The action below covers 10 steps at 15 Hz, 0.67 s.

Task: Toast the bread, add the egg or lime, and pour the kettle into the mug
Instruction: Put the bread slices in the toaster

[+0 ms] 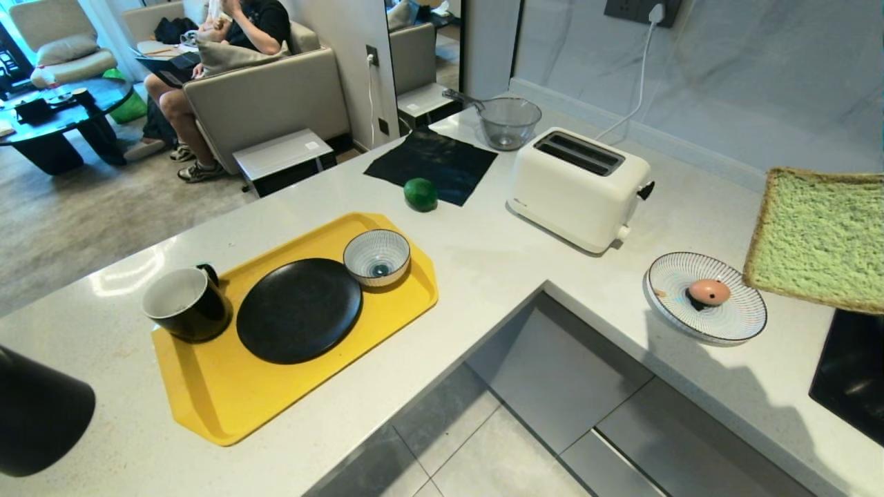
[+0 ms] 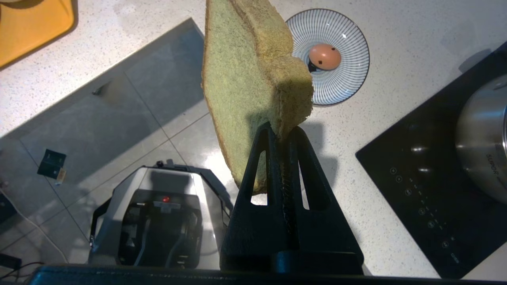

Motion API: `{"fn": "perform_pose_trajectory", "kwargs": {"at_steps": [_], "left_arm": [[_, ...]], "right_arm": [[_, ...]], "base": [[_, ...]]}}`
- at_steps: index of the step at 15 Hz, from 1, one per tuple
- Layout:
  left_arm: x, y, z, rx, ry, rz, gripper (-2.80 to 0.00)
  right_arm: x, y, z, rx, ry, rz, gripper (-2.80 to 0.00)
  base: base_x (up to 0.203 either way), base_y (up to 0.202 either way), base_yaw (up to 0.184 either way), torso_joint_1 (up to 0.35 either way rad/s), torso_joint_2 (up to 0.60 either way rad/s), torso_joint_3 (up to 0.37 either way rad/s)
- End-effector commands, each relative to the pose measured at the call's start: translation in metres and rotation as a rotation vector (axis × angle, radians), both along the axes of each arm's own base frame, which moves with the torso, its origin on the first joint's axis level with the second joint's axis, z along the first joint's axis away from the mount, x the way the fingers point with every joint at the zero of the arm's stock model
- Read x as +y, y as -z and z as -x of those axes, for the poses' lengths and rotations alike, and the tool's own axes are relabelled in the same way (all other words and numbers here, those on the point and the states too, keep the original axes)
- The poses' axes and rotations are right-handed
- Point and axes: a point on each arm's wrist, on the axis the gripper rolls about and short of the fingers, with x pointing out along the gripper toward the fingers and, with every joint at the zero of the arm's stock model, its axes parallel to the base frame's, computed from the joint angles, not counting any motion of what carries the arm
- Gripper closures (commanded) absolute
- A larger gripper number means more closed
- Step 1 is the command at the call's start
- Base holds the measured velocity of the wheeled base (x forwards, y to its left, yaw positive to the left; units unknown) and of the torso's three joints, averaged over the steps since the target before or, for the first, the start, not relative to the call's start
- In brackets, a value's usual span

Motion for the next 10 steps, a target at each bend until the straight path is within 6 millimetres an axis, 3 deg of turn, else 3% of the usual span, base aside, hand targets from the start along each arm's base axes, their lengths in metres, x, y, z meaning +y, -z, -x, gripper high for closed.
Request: {"fn": "perform_pose_trajectory", "kwargs": {"at_steps": [1, 10], "left_arm": [[-0.0001, 0.0046, -0.0013, 0.015, 0.001, -0.001, 0.0], [0.0, 0.0046, -0.0013, 0.015, 0.001, -0.001, 0.0]], "right_arm": [[-0.0003, -0.0002, 0.0006, 0.001, 0.002, 0.001, 0.0], [-0.0004, -0.0023, 0.001, -0.007, 0.0, 0.002, 0.0]], "base": [[0.0, 0.0, 0.0, 0.16, -0.31, -0.134], [0.0, 0.0, 0.0, 0.122, -0.22, -0.106]]}}
